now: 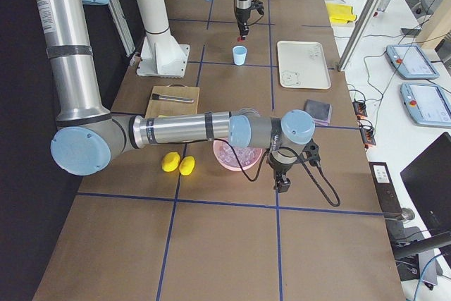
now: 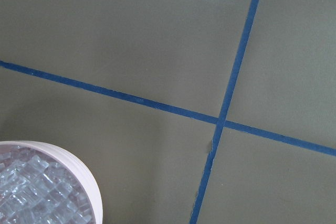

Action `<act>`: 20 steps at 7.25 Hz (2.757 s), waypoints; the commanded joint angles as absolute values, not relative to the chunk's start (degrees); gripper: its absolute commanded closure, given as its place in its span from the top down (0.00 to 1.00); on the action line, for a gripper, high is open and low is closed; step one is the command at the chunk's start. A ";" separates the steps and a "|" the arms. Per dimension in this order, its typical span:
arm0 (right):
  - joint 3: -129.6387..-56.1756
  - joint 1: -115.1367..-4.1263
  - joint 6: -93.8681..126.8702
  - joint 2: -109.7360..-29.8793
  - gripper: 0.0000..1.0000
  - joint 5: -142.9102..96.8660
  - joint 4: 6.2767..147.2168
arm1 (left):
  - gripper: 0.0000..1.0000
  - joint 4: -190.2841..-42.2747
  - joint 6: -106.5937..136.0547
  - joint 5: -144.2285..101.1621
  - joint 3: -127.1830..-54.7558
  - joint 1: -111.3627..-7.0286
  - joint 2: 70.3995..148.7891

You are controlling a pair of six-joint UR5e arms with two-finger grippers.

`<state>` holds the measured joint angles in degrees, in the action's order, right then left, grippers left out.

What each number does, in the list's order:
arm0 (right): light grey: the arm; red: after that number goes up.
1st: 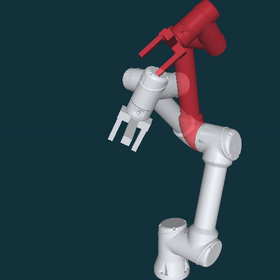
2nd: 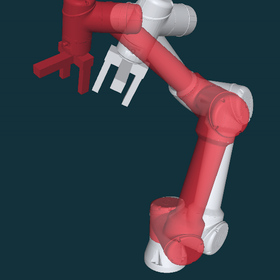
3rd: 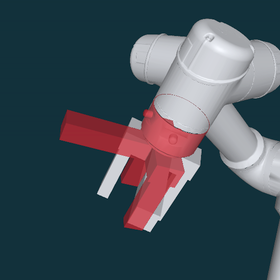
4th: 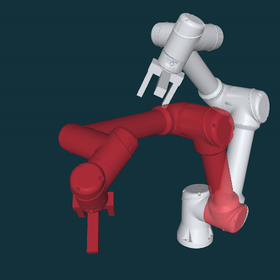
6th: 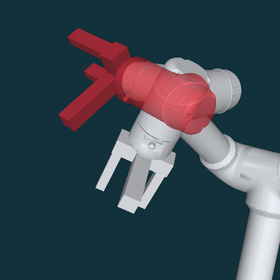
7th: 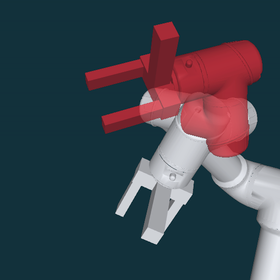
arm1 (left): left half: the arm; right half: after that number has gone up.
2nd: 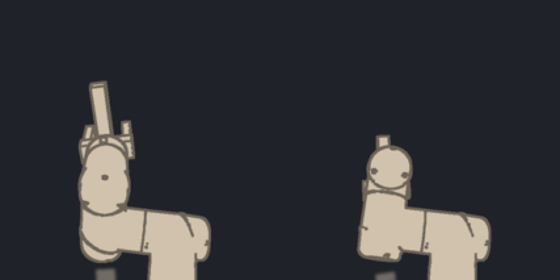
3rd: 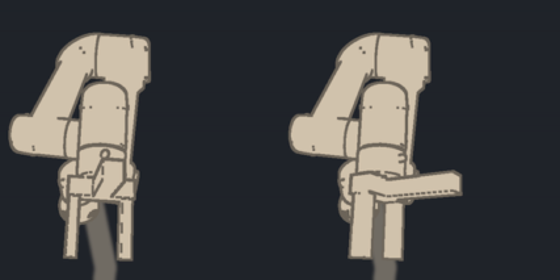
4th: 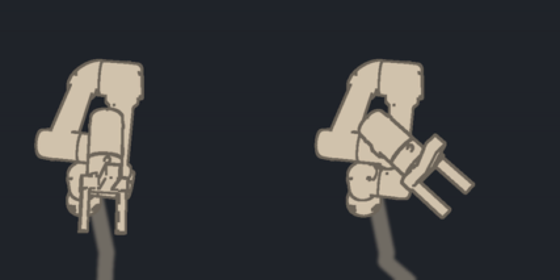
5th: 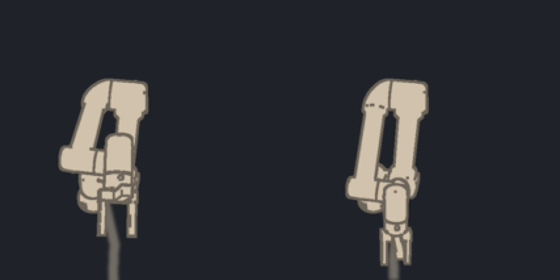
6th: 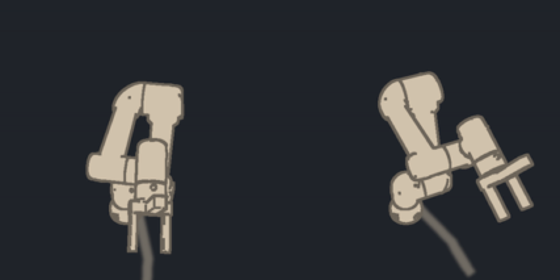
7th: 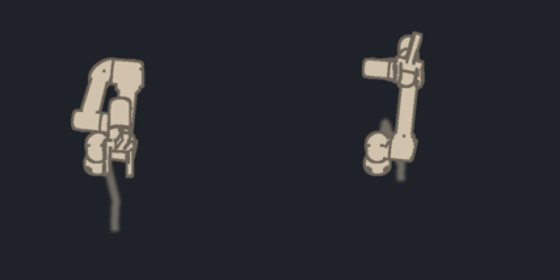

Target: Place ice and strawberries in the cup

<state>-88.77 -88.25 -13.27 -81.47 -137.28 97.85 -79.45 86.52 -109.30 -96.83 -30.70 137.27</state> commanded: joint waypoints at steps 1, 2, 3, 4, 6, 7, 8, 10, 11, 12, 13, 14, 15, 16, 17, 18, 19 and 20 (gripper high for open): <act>-88.77 -88.42 -13.27 -81.47 1.00 -137.29 97.82 | 0.00 -79.72 87.36 -109.16 -94.49 -29.71 139.47; -88.77 -88.42 -13.27 -81.47 1.00 -137.29 97.82 | 0.00 -79.89 87.28 -109.16 -92.66 -29.71 140.70; -88.77 -88.42 -13.27 -81.47 1.00 -137.29 97.82 | 0.00 -80.24 87.28 -109.16 -92.11 -29.71 140.97; -88.77 -88.50 -13.27 -81.47 1.00 -137.29 97.91 | 0.00 -80.77 87.28 -109.07 -92.02 -29.71 140.98; -88.77 -88.51 -13.27 -81.47 1.00 -137.29 97.82 | 0.06 -80.86 86.84 -109.07 -92.02 -29.71 140.80; -88.77 -88.51 -13.27 -81.47 1.00 -137.29 97.82 | 0.06 -80.86 86.66 -109.07 -92.02 -29.71 140.80; -88.77 -88.51 -13.27 -81.47 1.00 -137.29 97.82 | 0.06 -80.86 86.66 -109.07 -92.02 -29.71 140.80; -88.77 -88.51 -13.27 -81.47 1.00 -137.29 97.82 | 0.95 -80.86 86.66 -109.07 -92.11 -29.71 140.80; -88.77 -88.51 -13.27 -81.47 1.00 -137.29 97.82 | 1.00 -80.86 86.75 -109.07 -92.20 -29.71 140.80; -88.77 -88.51 -13.27 -81.47 1.00 -137.29 97.91 | 1.00 -80.86 86.75 -109.07 -92.20 -29.71 140.80; -88.77 -88.59 -13.27 -81.47 1.00 -137.29 97.82 | 1.00 -80.86 86.75 -109.07 -92.20 -29.71 140.80; -88.77 -88.59 -13.27 -81.47 1.00 -137.29 97.82 | 1.00 -80.86 86.66 -108.99 -92.37 -29.71 140.80; -88.77 -88.59 -13.27 -81.47 1.00 -137.29 97.82 | 1.00 -80.77 86.57 -108.81 -92.98 -29.88 140.80; -88.77 -88.59 -13.27 -81.47 1.00 -137.29 97.91 | 1.00 -80.60 85.53 -108.03 -93.08 -30.58 140.54; -88.68 -88.59 -13.27 -81.47 1.00 -137.29 97.82 | 1.00 -79.81 81.43 -108.28 -93.34 -32.59 140.10; -88.59 -88.77 -13.36 -81.74 1.00 -137.29 97.82 | 1.00 -79.20 79.91 -108.37 -94.99 -34.17 138.10; -88.59 -89.20 -13.27 -82.26 1.00 -137.46 97.13 | 1.00 -74.75 74.59 -108.63 -98.58 -35.67 136.42; -88.59 -89.73 -13.27 -82.44 1.00 -138.42 96.86 | 1.00 -66.96 67.66 -108.63 -102.79 -38.47 135.97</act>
